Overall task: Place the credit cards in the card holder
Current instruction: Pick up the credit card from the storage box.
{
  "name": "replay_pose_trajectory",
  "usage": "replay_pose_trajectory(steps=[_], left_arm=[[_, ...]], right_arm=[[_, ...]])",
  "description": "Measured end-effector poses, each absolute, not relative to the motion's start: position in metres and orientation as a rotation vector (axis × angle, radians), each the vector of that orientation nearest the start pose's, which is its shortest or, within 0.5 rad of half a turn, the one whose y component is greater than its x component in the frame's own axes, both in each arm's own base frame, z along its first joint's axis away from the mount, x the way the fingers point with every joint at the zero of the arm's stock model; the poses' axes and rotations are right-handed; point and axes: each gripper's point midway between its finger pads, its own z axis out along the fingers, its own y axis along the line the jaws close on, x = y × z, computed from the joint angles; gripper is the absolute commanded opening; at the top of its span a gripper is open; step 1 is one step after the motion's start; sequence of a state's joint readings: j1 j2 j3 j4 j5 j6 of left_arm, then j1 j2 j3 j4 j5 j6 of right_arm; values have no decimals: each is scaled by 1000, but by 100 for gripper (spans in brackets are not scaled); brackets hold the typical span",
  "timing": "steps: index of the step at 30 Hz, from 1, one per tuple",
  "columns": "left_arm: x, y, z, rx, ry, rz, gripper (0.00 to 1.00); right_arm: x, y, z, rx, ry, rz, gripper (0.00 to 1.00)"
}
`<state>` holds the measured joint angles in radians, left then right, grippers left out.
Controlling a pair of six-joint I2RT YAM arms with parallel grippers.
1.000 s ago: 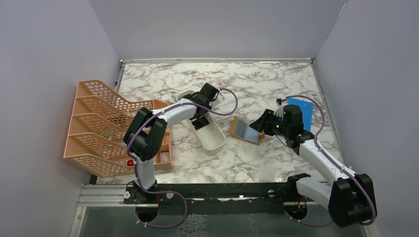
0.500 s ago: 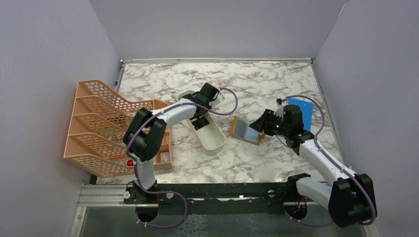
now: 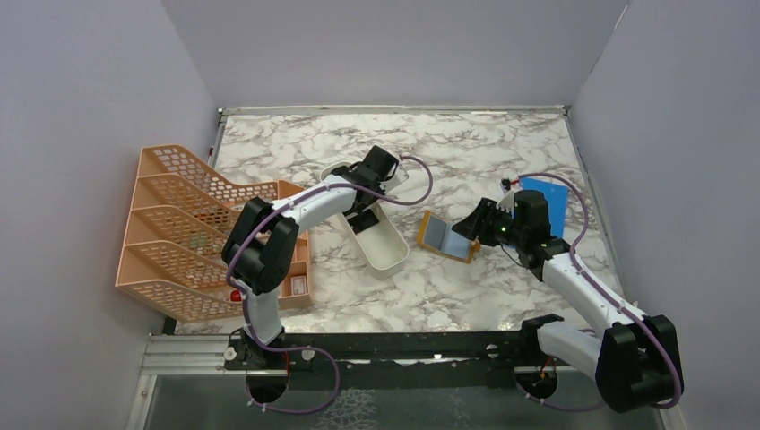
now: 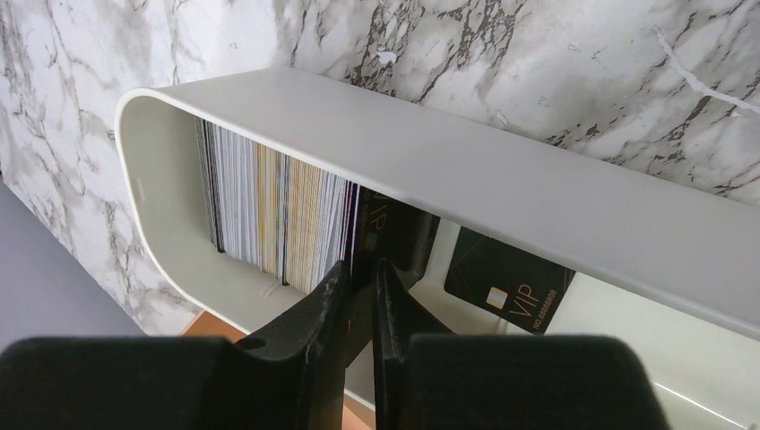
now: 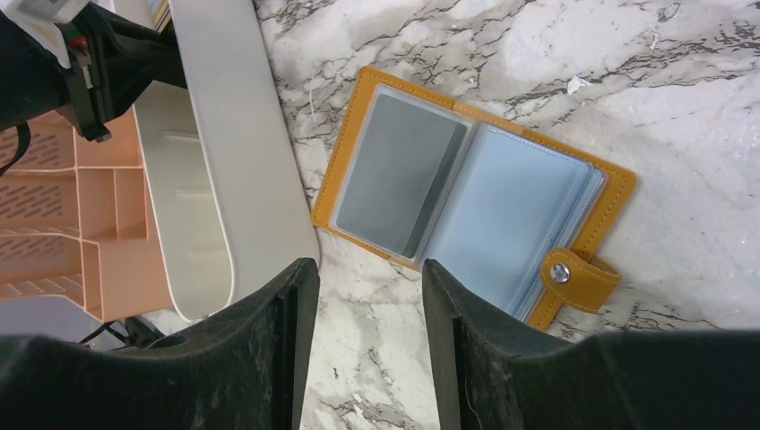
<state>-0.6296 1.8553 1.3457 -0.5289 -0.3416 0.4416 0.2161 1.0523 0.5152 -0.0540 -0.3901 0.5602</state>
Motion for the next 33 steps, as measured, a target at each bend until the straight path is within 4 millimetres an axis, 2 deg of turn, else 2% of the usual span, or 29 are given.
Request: replay_pose_trajectory(steps=[3,17,33], left_arm=[[385,-191,85,1193,2275,349,0],[365,-203,101,1116,2339,172,0],[358,-212,135,936,2339,47,0]], right_arm=[[274,150,113,150,2236,858,52],[274,151,113,154,2238,870,52],[273,152,114,153,2239,880,52]])
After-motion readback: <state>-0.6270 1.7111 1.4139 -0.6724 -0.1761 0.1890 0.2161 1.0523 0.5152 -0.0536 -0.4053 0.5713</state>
